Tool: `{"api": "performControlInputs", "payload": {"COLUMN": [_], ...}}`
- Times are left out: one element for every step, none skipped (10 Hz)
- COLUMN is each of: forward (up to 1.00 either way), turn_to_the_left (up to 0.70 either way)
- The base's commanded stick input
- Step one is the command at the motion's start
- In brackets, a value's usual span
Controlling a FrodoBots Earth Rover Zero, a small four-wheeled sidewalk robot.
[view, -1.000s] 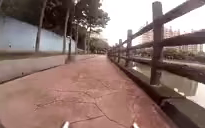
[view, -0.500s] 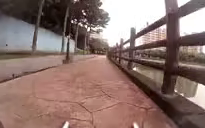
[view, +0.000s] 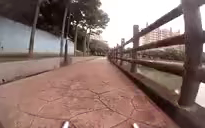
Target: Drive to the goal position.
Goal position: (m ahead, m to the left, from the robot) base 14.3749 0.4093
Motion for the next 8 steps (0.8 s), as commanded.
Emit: {"api": "performControlInputs", "payload": {"forward": [0.7, 0.7, 0.7, 0.7, 0.7, 0.7, 0.7, 0.7], "turn_to_the_left": [0.0, 0.0, 0.0, 0.0, 0.0, 0.0, 0.0, 0.0]}}
